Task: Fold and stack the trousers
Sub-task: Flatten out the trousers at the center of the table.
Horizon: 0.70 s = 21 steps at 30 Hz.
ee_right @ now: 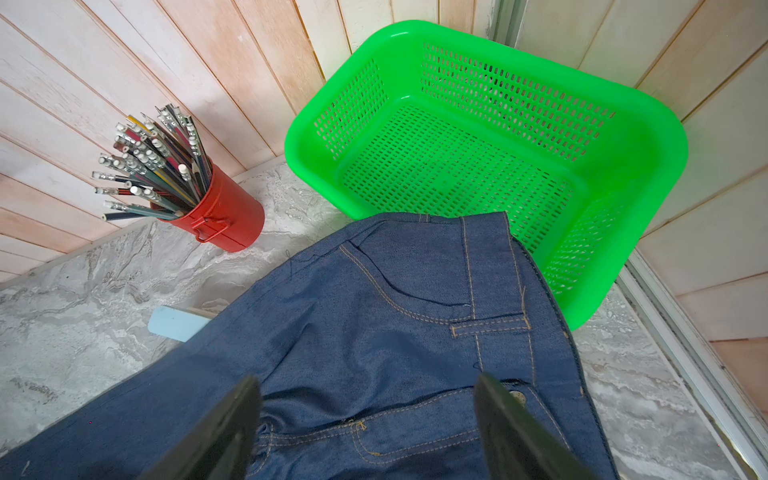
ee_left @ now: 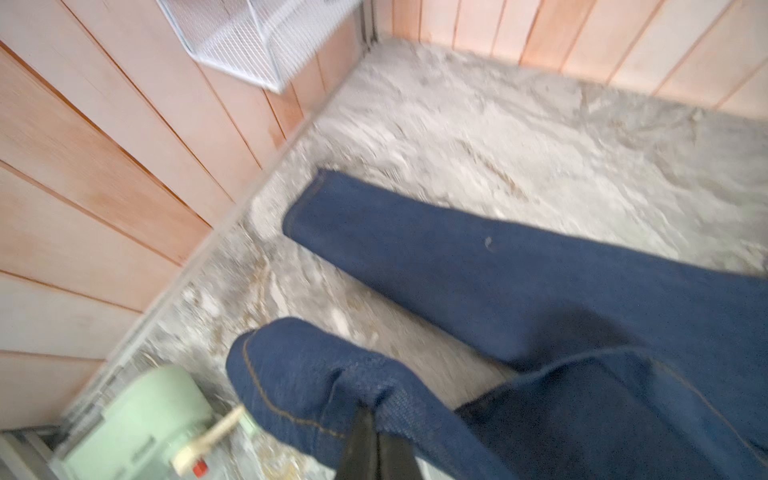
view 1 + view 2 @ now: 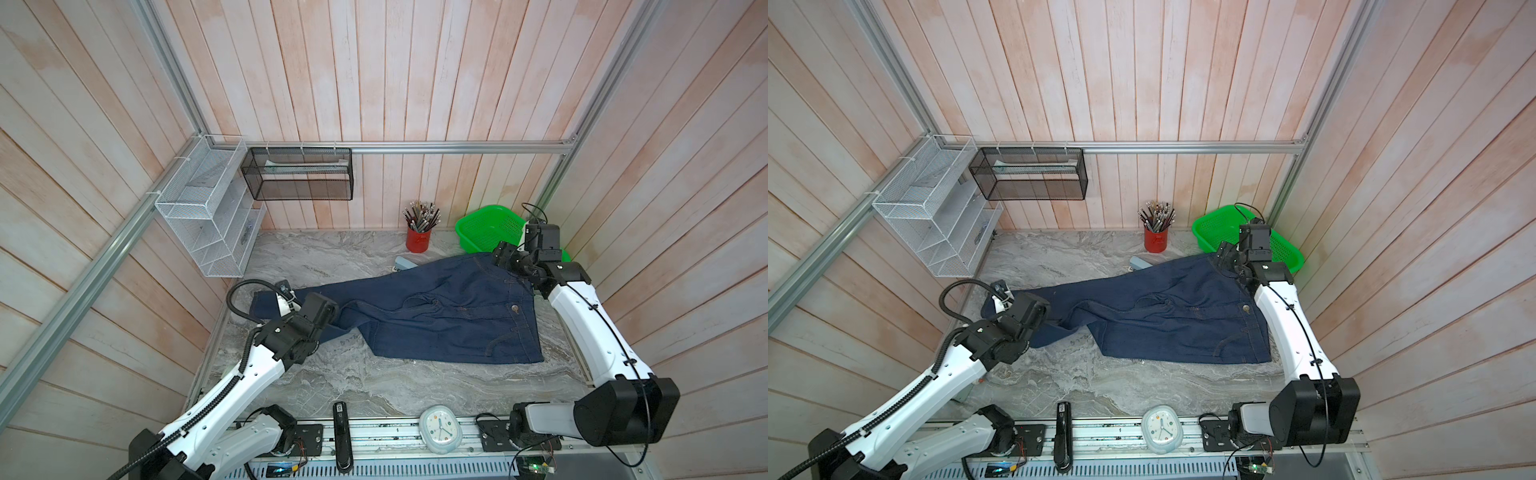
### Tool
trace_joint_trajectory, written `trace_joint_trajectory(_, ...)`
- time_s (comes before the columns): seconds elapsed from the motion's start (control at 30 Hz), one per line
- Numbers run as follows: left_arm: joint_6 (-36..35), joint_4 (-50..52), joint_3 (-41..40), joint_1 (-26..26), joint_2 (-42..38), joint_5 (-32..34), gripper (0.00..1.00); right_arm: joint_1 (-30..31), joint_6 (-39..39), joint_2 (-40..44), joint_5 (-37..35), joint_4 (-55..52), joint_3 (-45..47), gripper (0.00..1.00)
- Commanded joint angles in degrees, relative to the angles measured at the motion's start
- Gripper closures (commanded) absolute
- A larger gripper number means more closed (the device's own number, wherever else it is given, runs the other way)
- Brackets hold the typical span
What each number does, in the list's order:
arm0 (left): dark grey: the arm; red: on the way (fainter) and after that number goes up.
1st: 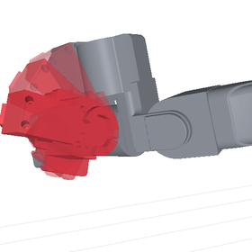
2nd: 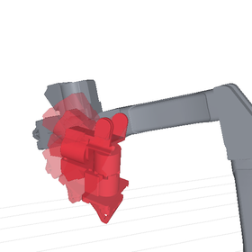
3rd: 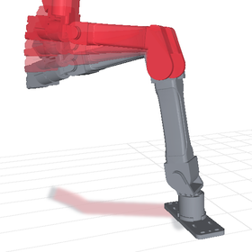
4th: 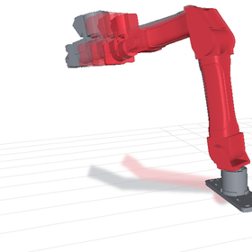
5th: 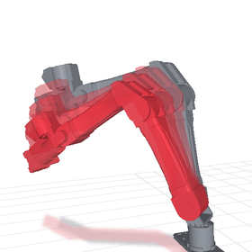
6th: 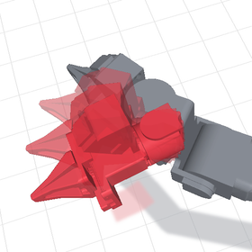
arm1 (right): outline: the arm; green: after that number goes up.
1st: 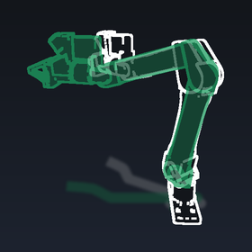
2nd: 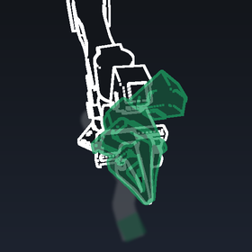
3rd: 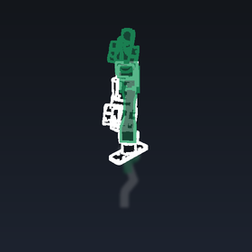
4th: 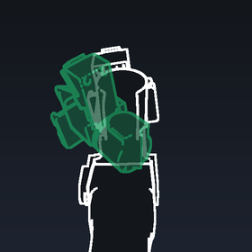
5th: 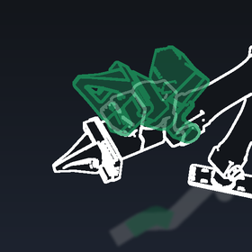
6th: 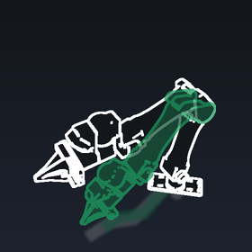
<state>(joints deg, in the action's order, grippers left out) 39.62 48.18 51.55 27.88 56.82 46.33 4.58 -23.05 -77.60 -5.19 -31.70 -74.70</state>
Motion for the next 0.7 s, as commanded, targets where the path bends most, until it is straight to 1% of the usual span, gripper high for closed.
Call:
trace_joint_trajectory(0.0, -16.9, -13.2, 3.0, -6.3, -2.0, 5.6, 1.0, 0.5, -0.9, -1.1, 0.7, -0.4, -2.9, 0.18)
trace_joint_trajectory(0.07, -22.6, -19.8, 3.9, -10.5, -2.2, 5.4, 1.0, 0.6, -0.9, -1.2, 1.0, -0.6, -3.5, 0.18)
trace_joint_trajectory(0.17, -27.5, -26.0, 4.2, -15.1, -2.7, 7.1, 1.0, 0.7, -0.9, -1.0, 1.2, -1.1, -4.4, 0.18)
trace_joint_trajectory(0.27, -31.9, -32.6, 0.8, -19.8, -5.6, 8.6, 1.0, 0.7, -1.0, -0.2, 1.2, -1.3, -4.1, 0.18)
trace_joint_trajectory(0.3, -32.1, -33.8, -0.4, -21.4, -6.6, 8.5, 1.0, 0.7, -1.1, 0.1, 1.1, -1.2, -3.8, 0.18)
trace_joint_trajectory(0.37, -31.3, -34.8, -2.8, -25.2, -8.6, 6.8, 1.0, 0.7, -1.2, 0.5, 1.0, -1.2, -3.0, 0.18)
trace_joint_trajectory(0.43, -28.2, -32.0, -3.6, -27.7, -9.0, 4.5, 1.0, 0.7, -1.2, 0.7, 0.7, -1.1, -2.4, 0.18)
trace_joint_trajectory(0.57, -22.1, -24.0, -3.8, -28.0, -9.2, 2.8, 1.0, 0.7, -1.2, 0.6, 0.4, -1.3, -2.3, 0.18)
trace_joint_trajectory(0.67, -19.4, -21.4, -6.6, -28.1, -11.0, 4.5, 1.0, 0.7, -1.3, 0.6, 0.4, -1.0, -2.1, 0.18)
